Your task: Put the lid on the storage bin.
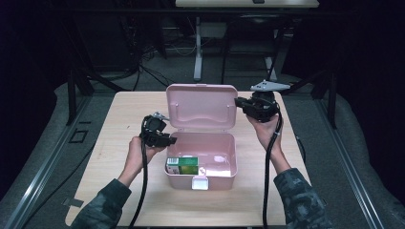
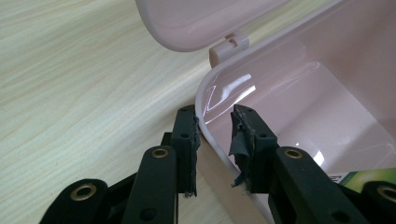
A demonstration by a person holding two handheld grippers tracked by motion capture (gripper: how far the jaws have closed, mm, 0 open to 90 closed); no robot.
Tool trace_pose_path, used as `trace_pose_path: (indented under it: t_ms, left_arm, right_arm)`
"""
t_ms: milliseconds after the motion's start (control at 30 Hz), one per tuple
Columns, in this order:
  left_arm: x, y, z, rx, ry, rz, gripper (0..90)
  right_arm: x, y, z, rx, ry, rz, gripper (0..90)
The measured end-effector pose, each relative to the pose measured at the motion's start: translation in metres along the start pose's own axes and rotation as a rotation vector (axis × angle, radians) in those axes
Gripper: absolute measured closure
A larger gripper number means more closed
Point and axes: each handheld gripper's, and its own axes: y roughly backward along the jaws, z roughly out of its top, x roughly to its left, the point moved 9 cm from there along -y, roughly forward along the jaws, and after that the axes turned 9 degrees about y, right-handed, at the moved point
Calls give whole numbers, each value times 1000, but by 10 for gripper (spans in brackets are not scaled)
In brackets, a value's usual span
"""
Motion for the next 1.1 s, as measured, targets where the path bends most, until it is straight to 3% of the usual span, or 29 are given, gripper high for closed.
trace_pose_path:
  t_ms: [533, 667, 900, 1100]
  left_arm:
    - [-3, -1, -1, -4, 5, -8, 707]
    - [-4, -1, -1, -2, 6, -13, 696]
    - [-5, -2, -1, -2, 7, -12, 664]
    - [-6, -1, -2, 1, 4, -22, 634]
  right_arm:
    - [6, 16, -4, -12, 54, 6, 838]
    - [7, 18, -5, -2, 48, 25, 833]
    - [12, 24, -5, 24, 92, 21, 843]
    - [15, 29, -7, 25, 97, 25, 868]
